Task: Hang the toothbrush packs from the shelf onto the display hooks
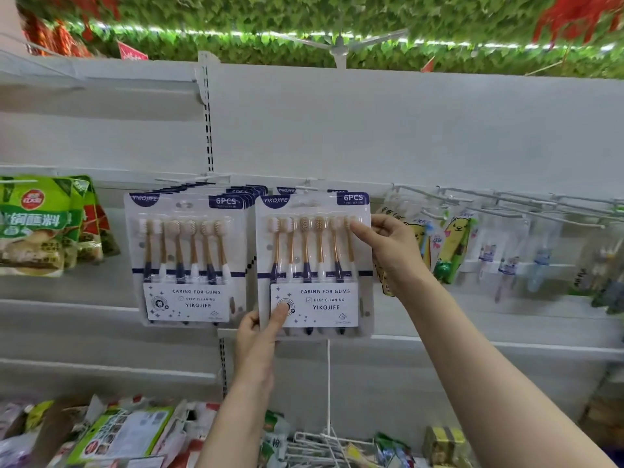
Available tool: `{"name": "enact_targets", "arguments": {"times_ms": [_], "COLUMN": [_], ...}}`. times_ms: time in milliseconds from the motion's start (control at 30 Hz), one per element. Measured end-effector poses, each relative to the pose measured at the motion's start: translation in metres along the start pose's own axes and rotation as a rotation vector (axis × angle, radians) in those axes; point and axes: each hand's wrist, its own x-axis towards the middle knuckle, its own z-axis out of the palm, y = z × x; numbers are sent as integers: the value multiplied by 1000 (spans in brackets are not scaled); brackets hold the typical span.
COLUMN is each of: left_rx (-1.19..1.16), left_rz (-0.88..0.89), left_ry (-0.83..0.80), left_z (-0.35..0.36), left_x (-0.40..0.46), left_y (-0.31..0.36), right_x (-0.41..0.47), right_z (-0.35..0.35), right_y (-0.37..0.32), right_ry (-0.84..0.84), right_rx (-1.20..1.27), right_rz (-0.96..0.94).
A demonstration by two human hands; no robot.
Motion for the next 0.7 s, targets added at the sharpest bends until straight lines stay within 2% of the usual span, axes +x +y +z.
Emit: {"name": "enact_targets", "arguments": {"times_ms": [167, 267, 467, 700], "left_rx": [-188, -244, -158, -63], "left_rz": [-157, -181, -117, -77], "left_ry": [81, 123, 221, 383], "left_z": [22, 34, 42, 53], "left_x": [21, 43, 86, 113], "left_y": [-13, -20, -32, -32], "right_x": [26, 42, 81, 110], "right_z": [-7, -10, -7, 6], "right_y": [8, 8, 25, 51], "right_ry": [-63, -74, -82, -40], "right_rx": [-73, -151, -299, -360], "right_rz": [11, -3, 0, 19]}}
